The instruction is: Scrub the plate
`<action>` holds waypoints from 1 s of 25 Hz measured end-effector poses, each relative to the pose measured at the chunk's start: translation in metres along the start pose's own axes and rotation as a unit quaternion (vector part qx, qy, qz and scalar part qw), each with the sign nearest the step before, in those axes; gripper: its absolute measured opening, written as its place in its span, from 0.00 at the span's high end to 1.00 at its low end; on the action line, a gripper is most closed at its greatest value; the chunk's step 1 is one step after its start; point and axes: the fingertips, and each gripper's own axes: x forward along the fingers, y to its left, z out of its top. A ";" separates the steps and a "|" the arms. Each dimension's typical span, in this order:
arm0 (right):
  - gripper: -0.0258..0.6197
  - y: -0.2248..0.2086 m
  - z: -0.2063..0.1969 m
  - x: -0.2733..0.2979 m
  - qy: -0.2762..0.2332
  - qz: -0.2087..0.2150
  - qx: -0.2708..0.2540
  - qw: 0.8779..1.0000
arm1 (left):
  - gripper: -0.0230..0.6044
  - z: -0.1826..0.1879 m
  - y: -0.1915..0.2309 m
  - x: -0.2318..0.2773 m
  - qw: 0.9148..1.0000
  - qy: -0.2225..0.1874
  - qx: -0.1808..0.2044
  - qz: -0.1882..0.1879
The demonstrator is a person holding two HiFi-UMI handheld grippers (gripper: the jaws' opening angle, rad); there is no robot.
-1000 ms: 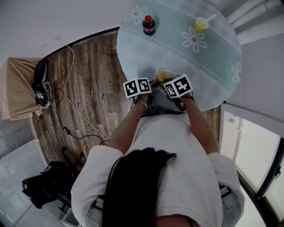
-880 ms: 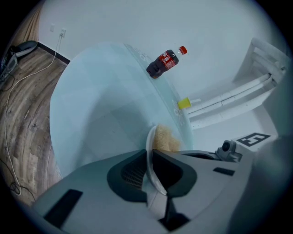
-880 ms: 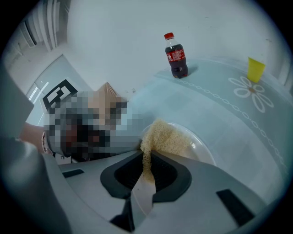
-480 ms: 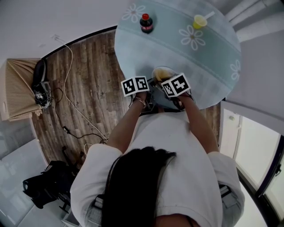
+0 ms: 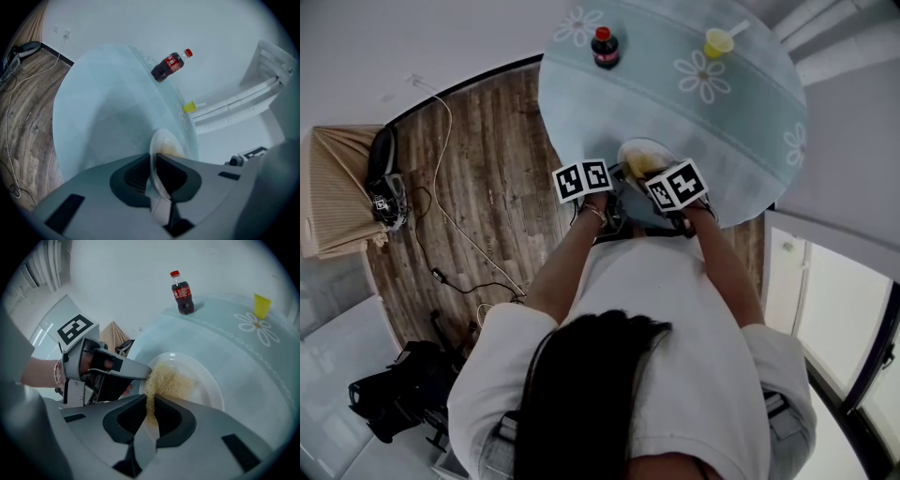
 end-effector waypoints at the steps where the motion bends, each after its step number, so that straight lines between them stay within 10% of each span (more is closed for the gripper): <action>1: 0.87 0.000 -0.003 -0.002 -0.001 0.002 0.003 1.000 | 0.89 0.000 0.000 0.000 1.000 0.000 0.000 0.000; 25: 0.87 -0.013 -0.032 -0.028 -0.019 -0.004 0.034 0.999 | 0.89 0.000 0.000 0.001 1.000 -0.002 -0.004 0.003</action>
